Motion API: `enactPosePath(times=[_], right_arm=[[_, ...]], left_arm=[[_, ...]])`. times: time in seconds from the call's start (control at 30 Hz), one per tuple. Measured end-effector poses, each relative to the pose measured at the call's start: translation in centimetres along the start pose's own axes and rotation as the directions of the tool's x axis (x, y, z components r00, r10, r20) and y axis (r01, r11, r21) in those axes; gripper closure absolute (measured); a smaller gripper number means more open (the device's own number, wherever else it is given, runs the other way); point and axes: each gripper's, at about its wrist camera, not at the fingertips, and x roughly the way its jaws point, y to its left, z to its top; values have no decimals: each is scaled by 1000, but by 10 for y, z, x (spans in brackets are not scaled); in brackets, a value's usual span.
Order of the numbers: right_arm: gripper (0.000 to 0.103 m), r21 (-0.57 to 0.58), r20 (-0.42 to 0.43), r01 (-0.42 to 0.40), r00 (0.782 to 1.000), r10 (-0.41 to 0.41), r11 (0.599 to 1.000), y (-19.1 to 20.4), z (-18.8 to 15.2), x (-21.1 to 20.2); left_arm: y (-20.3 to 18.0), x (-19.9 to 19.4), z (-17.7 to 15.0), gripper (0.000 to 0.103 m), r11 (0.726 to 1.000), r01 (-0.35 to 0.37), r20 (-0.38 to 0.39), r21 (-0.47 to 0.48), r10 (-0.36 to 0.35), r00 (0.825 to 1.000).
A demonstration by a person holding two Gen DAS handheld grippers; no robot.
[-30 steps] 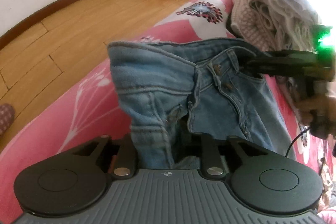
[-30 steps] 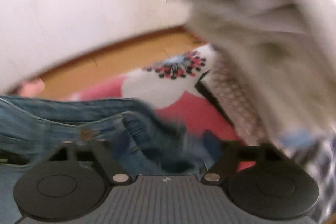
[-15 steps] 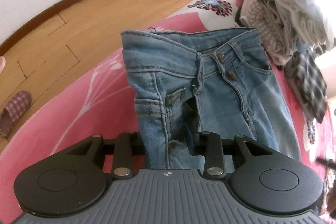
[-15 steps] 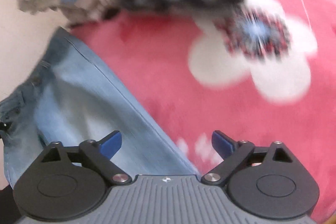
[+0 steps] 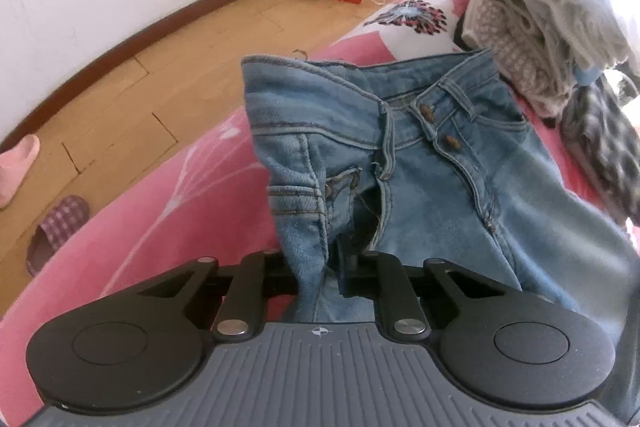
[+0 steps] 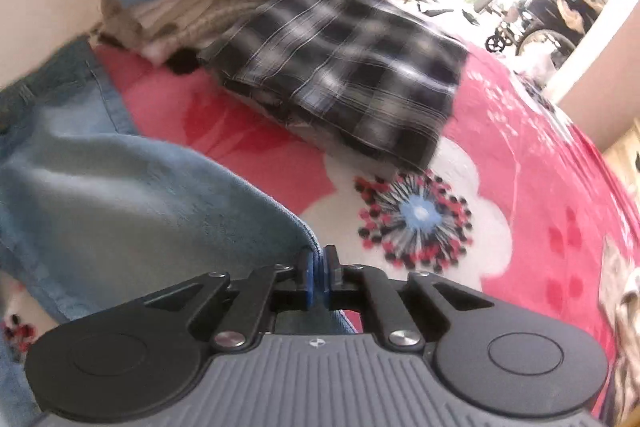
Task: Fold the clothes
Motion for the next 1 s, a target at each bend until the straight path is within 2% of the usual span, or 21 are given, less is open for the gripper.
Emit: enactPosePath(times=[0.03, 0.07, 0.1, 0.13, 0.17, 0.2, 0.27, 0.33, 0.4, 0.47, 0.53, 0.6, 0.67, 0.73, 0.8, 0.93, 1.0], right_arm=[[63, -28, -43, 1, 999, -3, 1000, 4, 1, 9], [60, -56, -90, 1, 996, -6, 998, 7, 1, 18], [61, -74, -99, 0, 995, -7, 997, 10, 3, 16], [60, -91, -101, -1, 995, -8, 996, 12, 4, 12], [58, -96, -76, 8, 997, -15, 995, 13, 6, -1], [49, -89, -43, 19, 999, -23, 996, 15, 9, -15], [48, -56, 48, 2, 999, 1, 998, 23, 19, -47], [48, -53, 123, -85, 988, 91, 995, 43, 37, -65], [48, -72, 192, -182, 962, 192, 981, 68, 59, -76], [48, -109, 235, -303, 918, 321, 947, 108, 89, -69], [50, -156, 235, -389, 878, 417, 908, 152, 120, -52], [50, -224, 215, -422, 858, 467, 878, 198, 144, -31], [52, -274, 177, -429, 857, 484, 861, 233, 160, -11], [52, -314, 145, -410, 871, 470, 856, 256, 168, 7], [52, -337, 110, -394, 885, 451, 855, 272, 173, 23], [54, -354, 21, -404, 898, 439, 844, 288, 174, 48], [55, -359, 4, -401, 902, 431, 843, 293, 171, 54]], left_arm=[[1, 1, -1, 89, 1000, 7, -6, 9, -7, 1000], [4, 2, 0, 86, 1000, 18, -16, 14, -17, 1000], [9, 2, 2, 85, 999, 33, -27, 9, -33, 999], [15, -1, 4, 79, 999, 47, -35, 2, -47, 998], [21, -5, 7, 72, 998, 60, -43, -4, -61, 997], [28, -12, 10, 70, 998, 69, -46, -1, -69, 997], [43, -28, 14, 66, 998, 59, -41, 16, -58, 997], [55, -47, 18, 66, 999, 32, 0, 33, -32, 999], [58, -61, 21, 66, 998, 21, 62, 56, -24, 998], [52, -65, 27, 66, 994, 51, 111, 92, -62, 992], [37, -49, 35, 66, 984, 141, 106, 107, -152, 983], [19, -25, 44, 67, 972, 216, 71, 95, -223, 972], [3, 0, 51, 67, 968, 235, 48, 90, -240, 970], [-10, 25, 57, 69, 971, 224, 25, 87, -227, 974], [-17, 43, 59, 73, 981, 176, -3, 75, -177, 984], [-14, 54, 59, 75, 989, 145, -19, 32, -145, 989], [-12, 54, 57, 75, 990, 136, -21, 27, -136, 991]])
